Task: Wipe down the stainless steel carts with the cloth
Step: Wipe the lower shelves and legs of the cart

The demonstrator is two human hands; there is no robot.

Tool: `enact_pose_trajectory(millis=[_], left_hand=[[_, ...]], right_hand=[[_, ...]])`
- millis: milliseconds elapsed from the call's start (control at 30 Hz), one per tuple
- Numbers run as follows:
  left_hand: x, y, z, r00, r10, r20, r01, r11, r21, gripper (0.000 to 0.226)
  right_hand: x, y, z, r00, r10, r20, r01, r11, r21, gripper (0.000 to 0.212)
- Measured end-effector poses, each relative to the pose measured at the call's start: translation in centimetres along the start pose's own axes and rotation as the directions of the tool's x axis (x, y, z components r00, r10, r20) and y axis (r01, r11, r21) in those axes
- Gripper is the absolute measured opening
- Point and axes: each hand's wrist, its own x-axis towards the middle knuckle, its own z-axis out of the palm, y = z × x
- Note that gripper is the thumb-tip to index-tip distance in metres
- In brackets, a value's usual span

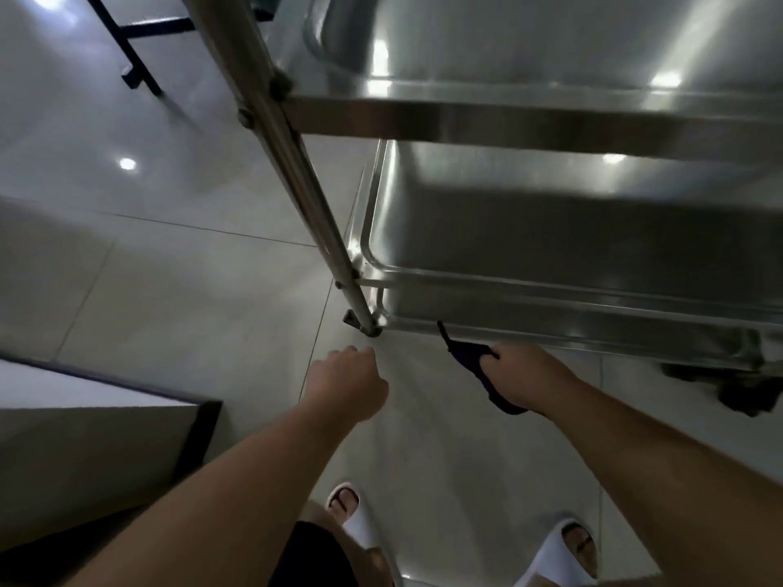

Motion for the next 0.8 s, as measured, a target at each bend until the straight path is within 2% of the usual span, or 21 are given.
enact_pose_trajectory(millis=[67, 200, 433, 533, 667, 800], left_hand=[[2.7, 0.3, 1.7, 0.999, 0.010, -0.033, -0.010, 1.000, 0.010, 0.049], [7.5, 0.4, 5.4, 0.994, 0.048, -0.096, -0.044, 0.998, 0.046, 0.049], [16.3, -0.4, 9.1, 0.967, 0.177, -0.182, -0.151, 0.977, 0.148, 0.040], [18.0, -1.2, 9.8, 0.954, 0.217, -0.206, -0.175, 0.964, 0.201, 0.037], [18.3, -1.6, 10.1, 0.944, 0.247, -0.218, -0.192, 0.951, 0.243, 0.039], [18.6, -2.2, 10.6, 0.922, 0.269, -0.278, -0.240, 0.961, 0.136, 0.033]], right_hand=[[3.1, 0.4, 1.3, 0.999, -0.041, 0.003, 0.041, 0.997, -0.064, 0.033], [9.3, -0.1, 3.5, 0.996, -0.069, -0.051, 0.068, 0.997, -0.033, 0.032], [18.9, -3.4, 5.2, 0.939, -0.225, -0.258, 0.223, 0.974, -0.039, 0.032], [21.1, -5.3, 5.9, 0.907, -0.277, -0.318, 0.261, 0.961, -0.093, 0.030], [22.6, -7.0, 7.1, 0.878, -0.310, -0.365, 0.304, 0.950, -0.076, 0.031], [24.5, -8.2, 9.3, 0.833, -0.337, -0.439, 0.345, 0.936, -0.064, 0.034]])
